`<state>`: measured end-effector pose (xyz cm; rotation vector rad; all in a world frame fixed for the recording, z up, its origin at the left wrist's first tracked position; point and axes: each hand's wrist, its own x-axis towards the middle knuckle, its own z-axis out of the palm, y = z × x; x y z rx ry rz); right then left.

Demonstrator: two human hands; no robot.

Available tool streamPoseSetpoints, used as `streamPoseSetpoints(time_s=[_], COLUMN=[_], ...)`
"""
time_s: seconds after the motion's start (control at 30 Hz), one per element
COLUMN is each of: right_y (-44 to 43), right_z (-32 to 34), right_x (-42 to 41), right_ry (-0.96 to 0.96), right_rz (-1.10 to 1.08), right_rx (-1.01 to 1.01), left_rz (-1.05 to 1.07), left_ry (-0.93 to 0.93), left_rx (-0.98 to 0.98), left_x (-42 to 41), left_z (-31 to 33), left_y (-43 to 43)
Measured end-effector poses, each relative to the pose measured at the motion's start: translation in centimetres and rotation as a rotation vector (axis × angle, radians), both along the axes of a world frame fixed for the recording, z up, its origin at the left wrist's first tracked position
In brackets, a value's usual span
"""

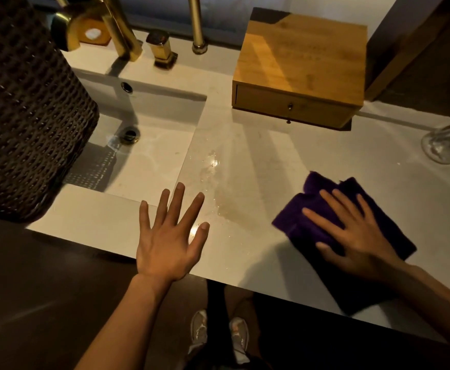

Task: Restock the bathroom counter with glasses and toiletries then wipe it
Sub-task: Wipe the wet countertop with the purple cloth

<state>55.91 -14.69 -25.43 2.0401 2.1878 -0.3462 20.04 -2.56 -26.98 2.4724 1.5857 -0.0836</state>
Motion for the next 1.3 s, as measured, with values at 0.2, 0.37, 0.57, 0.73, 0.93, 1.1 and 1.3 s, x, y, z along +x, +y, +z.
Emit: streamPoseSetpoints(time_s=[0.2, 0.37, 0.57, 0.73, 0.93, 1.1, 1.3], right_y=[7.4, 16.2, 19.9, 15.3, 4.2, -5.3, -10.1], right_z=[0.0, -0.4, -0.6, 0.0, 0.5, 0.1, -0.5], right_x=[0.6, -3.1, -8.2, -8.4, -3.4, 2.9, -0.8], right_ry=[-0.048, -0.031, -0.017, -0.012, 0.029, -0.023, -0.012], right_rz=[-0.261, -0.196, 0.179, 0.499, 0.557, 0.061, -0.577], right_rx=[0.057, 0.077, 0.083, 0.054, -0.063, -0.008, 0.027], left_rz=[0.035, 0.054, 0.074, 0.098, 0.091, 0.105, 0.101], left_ry=[-0.016, -0.029, -0.06, -0.109, -0.108, -0.106, -0.088], left_rx=[-0.011, -0.019, -0.012, -0.007, -0.012, -0.033, -0.04], left_x=[-0.1, -0.1, -0.1, -0.1, -0.2, 0.0, -0.1], left_z=[-0.1, -0.2, -0.1, 0.2, 0.3, 0.6, 0.3], left_y=[0.1, 0.1, 0.1, 0.1, 0.0, -0.1, 0.0])
